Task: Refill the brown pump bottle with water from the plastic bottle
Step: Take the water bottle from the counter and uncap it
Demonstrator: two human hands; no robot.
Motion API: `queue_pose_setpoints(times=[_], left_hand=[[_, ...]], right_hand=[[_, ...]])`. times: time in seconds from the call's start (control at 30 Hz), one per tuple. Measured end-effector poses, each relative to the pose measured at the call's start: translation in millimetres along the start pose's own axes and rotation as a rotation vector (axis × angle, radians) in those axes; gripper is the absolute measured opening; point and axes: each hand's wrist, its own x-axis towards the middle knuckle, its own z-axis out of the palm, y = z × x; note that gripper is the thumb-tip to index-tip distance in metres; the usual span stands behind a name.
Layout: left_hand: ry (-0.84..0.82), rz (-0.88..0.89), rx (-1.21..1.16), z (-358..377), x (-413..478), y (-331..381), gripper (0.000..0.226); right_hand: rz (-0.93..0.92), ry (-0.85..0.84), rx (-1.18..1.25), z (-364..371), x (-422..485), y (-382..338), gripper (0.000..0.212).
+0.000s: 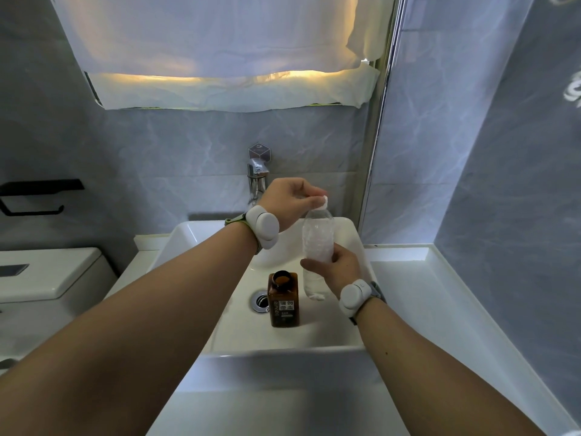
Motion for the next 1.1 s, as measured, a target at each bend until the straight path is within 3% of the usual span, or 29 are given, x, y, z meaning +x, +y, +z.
queue_pose_setpoints(times=[0.13,0.27,0.47,0.73,1.1], left_hand=[[0.041,-0.01,0.059,1.4,2.9,4.1,0.022],[0.072,-0.026,0.072,3.5,1.4,5.2,0.032],[-0.018,-0.026,-0.012,-1.1,-2.3,5.9,0.012],[0.026,-0.009,0.104,-2.6,-4.6,10.6,0.026],[0.081,-0.025,0.105,-12.7,-6.4,22.0,0.025]], right_hand=[[-0.008,-0.012,-0.003,0.6,0.1,-0.1,0.044],[-0.009,-0.022,-0.016,0.6,-0.9,-0.3,0.037],[0.0,-0.001,-0.005,-1.8,-0.4,-1.0,0.036],[-0.017,-0.01,-0.019,-0.9,0.1,-1.5,0.047],[-0.012,-0.007,-0.007,-0.5,-0.1,0.0,0.048]])
